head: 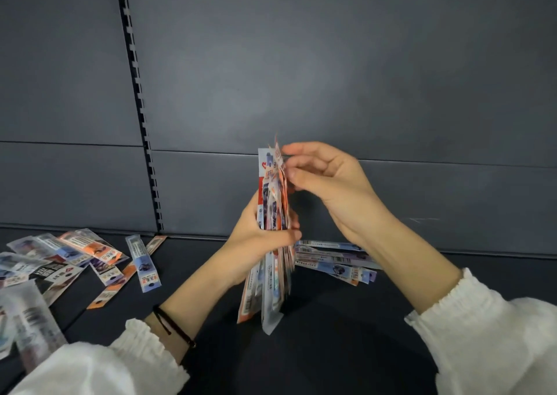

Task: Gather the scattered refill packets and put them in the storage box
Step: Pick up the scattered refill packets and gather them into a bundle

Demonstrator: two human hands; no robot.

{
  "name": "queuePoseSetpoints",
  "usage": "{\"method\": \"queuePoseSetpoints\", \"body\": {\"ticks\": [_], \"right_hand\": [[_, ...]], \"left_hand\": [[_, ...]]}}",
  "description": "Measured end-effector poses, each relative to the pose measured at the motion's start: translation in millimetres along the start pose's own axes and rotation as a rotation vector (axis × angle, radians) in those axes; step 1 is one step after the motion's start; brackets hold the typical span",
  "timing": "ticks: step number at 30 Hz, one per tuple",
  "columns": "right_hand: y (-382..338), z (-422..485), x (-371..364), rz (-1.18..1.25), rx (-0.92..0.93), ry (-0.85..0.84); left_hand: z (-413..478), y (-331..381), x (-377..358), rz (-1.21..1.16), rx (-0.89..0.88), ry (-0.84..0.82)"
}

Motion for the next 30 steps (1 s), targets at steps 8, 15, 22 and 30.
{"method": "queuePoseSetpoints", "body": {"ticks": [8,15,22,30], "right_hand": [[32,2,29,-0.016,-0.145,0.071],[53,-1,70,-0.122,-0.314,0.038],[120,-12,98,-0.832,-0.502,-0.202],[137,-20,82,-0.991,-0.491,-0.339]], "left_hand": [[-7,-21,-9,0.021,0.11,-0.068],[-13,-38,-12,0.022,0.255,-0.162],[-9,-49,1,-0.497,0.27,-0.033],[-8,-51,20,-0.669,0.292,0.022]]}}
Point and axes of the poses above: each hand's wrist, its own z-axis towards the middle knuckle, its own x-axis out of the back of the hand, y = z × x, the point moved 8 cm from there along z, towards the middle knuckle, and after that the axes turned 7 degrees about -x, right-handed, at the moved point
